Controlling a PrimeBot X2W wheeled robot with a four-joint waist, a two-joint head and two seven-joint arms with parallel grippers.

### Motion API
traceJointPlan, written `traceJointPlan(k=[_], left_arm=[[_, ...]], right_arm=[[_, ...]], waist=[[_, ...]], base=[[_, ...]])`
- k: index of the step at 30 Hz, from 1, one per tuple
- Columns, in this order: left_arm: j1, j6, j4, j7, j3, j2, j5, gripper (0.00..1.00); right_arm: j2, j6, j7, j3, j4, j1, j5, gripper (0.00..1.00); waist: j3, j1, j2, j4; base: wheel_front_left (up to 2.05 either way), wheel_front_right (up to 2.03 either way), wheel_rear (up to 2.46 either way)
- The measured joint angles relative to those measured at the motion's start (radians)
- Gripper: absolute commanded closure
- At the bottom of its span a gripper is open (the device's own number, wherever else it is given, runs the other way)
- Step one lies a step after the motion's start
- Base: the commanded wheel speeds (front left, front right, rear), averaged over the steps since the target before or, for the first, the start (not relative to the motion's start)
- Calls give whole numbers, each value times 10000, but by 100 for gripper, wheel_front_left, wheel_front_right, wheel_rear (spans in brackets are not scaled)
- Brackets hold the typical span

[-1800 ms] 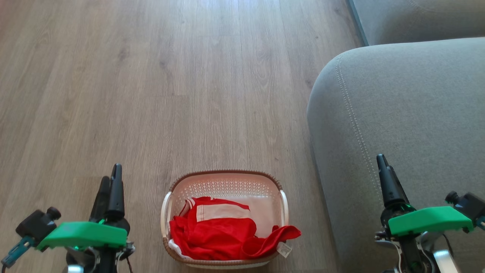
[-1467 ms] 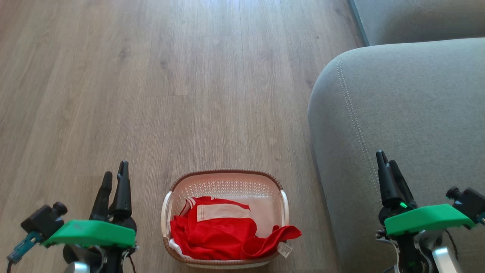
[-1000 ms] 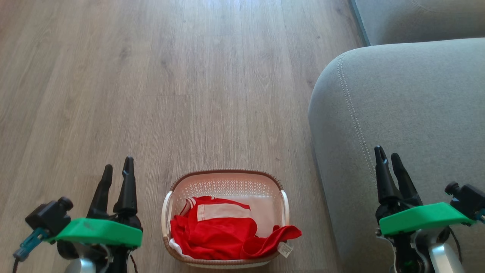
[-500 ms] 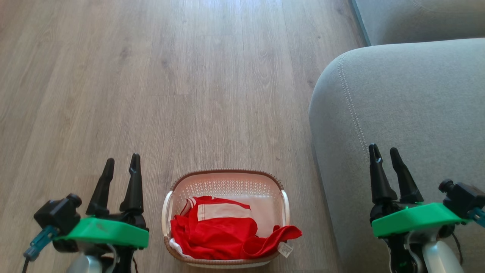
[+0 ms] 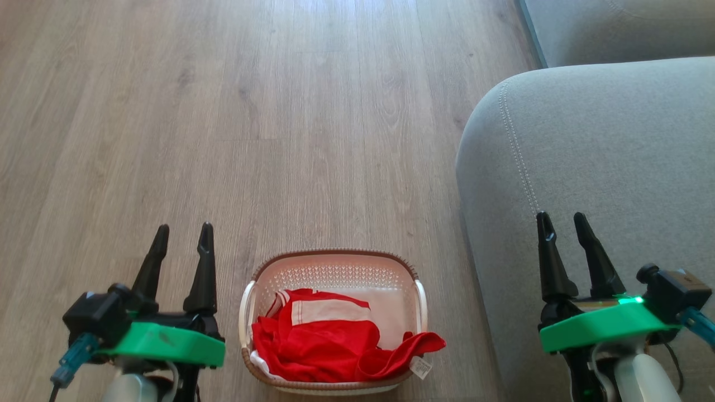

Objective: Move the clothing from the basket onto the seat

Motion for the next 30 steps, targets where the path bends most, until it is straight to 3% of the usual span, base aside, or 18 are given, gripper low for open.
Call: traceJointPlan(k=[16,30], left_arm=[[3,-2,-199,-435,-249,29,1778,0],[3,-2,-4,-435,-270,35,1785,0]], right_arm=[[0,2,-483,46,25,1,-1563,0],[0,4,-483,44,347,0,-1574,0]], waist=[[-2,0,0,-4],[-13,0,0,-9]], base=[[0,0,0],[0,0,0]])
